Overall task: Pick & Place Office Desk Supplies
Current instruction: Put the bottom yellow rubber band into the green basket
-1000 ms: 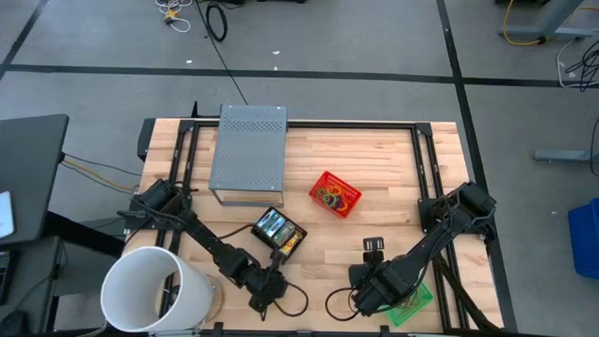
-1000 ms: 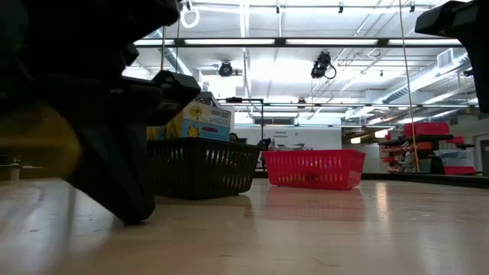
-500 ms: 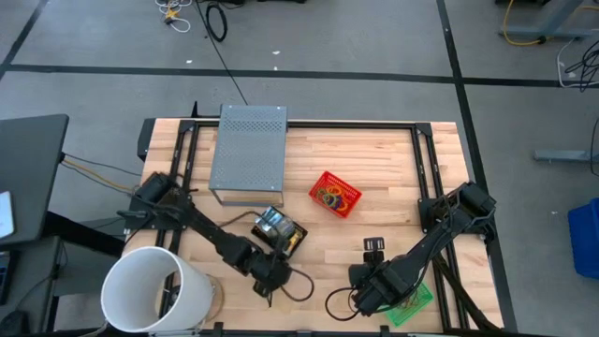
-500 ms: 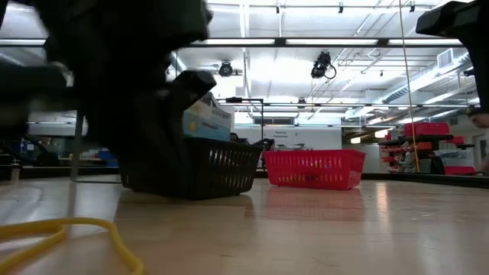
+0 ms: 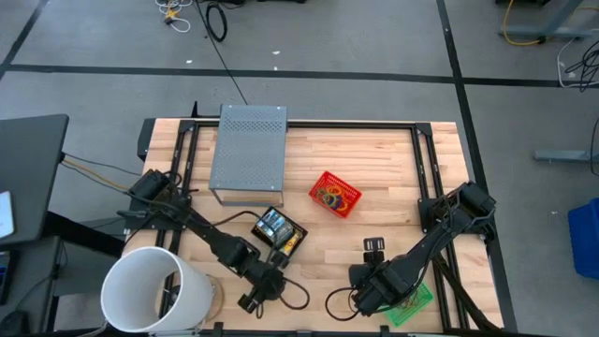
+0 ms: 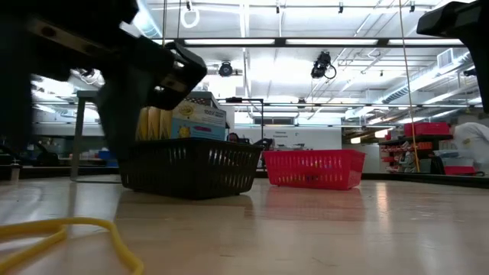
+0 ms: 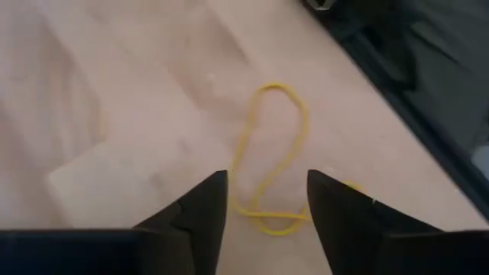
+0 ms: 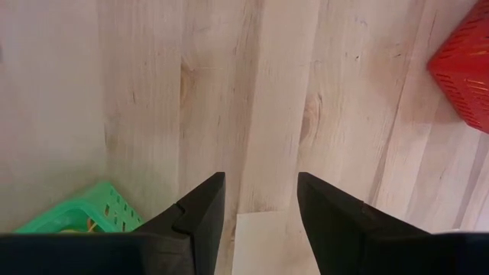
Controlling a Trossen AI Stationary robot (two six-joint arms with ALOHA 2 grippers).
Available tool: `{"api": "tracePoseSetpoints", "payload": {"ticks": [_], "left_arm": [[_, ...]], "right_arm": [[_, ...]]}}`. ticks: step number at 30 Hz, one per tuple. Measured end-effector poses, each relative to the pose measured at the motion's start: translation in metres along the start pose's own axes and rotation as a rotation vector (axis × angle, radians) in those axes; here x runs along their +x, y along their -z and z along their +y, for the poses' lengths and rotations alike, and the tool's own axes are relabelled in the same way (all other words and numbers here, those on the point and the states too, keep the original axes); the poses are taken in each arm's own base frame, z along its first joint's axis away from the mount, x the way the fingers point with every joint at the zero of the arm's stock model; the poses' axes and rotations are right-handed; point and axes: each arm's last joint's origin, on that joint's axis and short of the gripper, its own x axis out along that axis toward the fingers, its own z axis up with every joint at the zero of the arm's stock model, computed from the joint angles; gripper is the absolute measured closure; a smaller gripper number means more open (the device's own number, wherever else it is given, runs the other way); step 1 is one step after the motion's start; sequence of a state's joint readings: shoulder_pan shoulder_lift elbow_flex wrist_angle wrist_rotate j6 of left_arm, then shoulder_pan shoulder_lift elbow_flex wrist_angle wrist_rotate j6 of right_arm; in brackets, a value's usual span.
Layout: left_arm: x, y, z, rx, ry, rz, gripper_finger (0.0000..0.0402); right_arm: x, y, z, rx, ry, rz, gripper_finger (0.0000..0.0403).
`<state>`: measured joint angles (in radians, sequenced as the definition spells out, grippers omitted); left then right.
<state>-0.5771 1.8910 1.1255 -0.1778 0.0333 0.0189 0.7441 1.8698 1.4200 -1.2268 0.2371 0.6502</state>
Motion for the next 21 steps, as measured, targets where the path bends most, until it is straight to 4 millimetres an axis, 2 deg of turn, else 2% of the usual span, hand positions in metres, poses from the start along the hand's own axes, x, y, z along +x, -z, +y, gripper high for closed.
{"api": "tracePoseSetpoints", "payload": {"ticks": [5,9,13,17,21], "left_arm": [[0.017,0.008,-0.003,-0.004,0.023,0.044,0.0204],[0.03,0.014,-0.003,-0.02,0.022,0.069,0.0213],[0.038,0.018,-0.001,-0.044,-0.072,0.084,0.0233],[0.045,0.023,-0.003,-0.009,-0.123,0.108,0.0283],[0.046,0.024,-0.005,0.035,-0.191,0.11,0.0375]], "right_arm": [[0.0,0.0,-0.001,0.001,0.001,0.0,0.0231],[0.0,0.0,-0.001,0.002,0.002,0.0,0.0231],[0.0,0.0,-0.001,0.002,0.002,-0.001,0.0231],[0.0,0.0,-0.001,0.002,0.002,-0.001,0.0231],[0.0,-0.001,-0.001,0.002,0.001,-0.002,0.0231]]}}
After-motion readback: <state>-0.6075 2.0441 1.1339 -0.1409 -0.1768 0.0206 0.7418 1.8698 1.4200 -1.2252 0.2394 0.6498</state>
